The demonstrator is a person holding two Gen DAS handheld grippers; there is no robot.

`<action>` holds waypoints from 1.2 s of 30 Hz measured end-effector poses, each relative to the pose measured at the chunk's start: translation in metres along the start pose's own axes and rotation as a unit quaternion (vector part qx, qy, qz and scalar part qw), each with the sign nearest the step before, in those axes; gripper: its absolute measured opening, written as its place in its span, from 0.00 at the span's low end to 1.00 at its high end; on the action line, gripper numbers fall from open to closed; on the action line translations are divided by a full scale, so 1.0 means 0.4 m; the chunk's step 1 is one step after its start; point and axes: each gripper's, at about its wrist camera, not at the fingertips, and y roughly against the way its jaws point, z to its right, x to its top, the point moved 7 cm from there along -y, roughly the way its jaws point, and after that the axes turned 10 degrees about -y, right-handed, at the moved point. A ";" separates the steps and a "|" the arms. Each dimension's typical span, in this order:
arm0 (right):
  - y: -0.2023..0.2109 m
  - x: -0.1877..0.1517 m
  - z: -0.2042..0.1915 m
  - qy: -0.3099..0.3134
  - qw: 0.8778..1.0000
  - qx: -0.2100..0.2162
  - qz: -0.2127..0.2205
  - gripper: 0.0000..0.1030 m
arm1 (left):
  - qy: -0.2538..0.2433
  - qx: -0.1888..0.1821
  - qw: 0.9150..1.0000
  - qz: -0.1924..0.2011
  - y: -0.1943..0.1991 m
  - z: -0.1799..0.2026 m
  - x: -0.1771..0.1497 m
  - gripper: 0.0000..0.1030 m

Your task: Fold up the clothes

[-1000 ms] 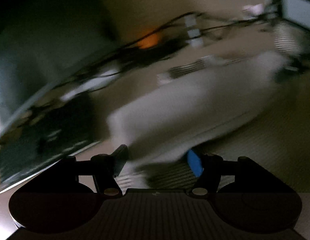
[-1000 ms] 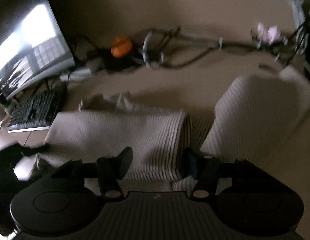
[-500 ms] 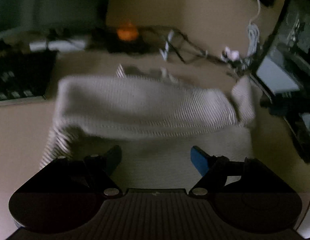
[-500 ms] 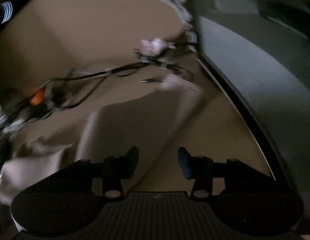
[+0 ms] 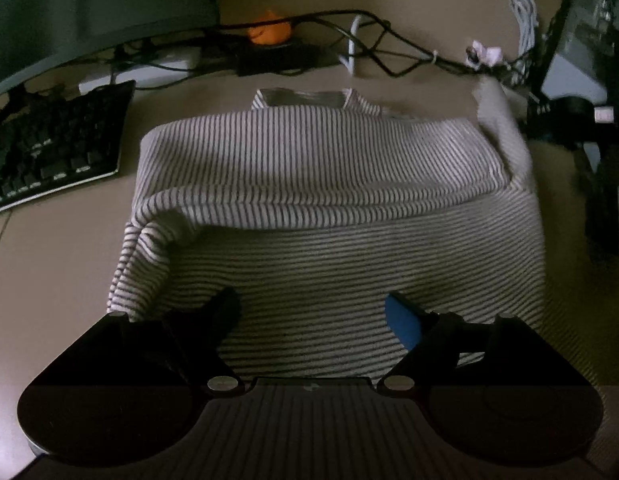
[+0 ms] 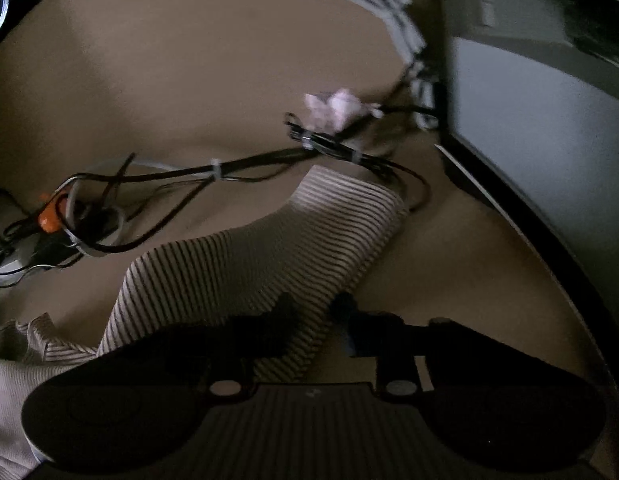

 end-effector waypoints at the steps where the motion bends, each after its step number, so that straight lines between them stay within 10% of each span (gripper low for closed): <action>1: -0.003 0.001 -0.003 -0.008 1.000 0.012 -0.001 0.14 | -0.004 0.003 1.000 -0.004 -0.002 0.004 0.002 0.86; 12: 0.115 -0.052 -0.001 -0.135 0.968 0.180 -0.107 0.15 | -0.005 0.008 1.000 -0.016 -0.017 0.017 0.013 0.91; 15: 0.162 -0.099 0.003 -0.158 0.958 0.190 -0.145 0.52 | -0.011 0.010 1.000 -0.017 -0.013 0.016 0.008 0.92; 23: 0.162 -0.211 -0.027 -0.244 0.916 0.205 -0.245 0.60 | 0.007 0.028 0.999 -0.029 0.011 -0.024 -0.027 0.93; 30: 0.110 -0.168 -0.124 -0.178 0.941 0.196 -0.210 0.69 | 0.055 0.062 0.995 -0.048 0.054 -0.097 -0.087 0.94; 36: 0.100 0.008 -0.053 -0.085 0.990 0.106 -0.044 0.82 | 0.108 0.096 0.987 -0.067 0.100 -0.140 -0.142 0.95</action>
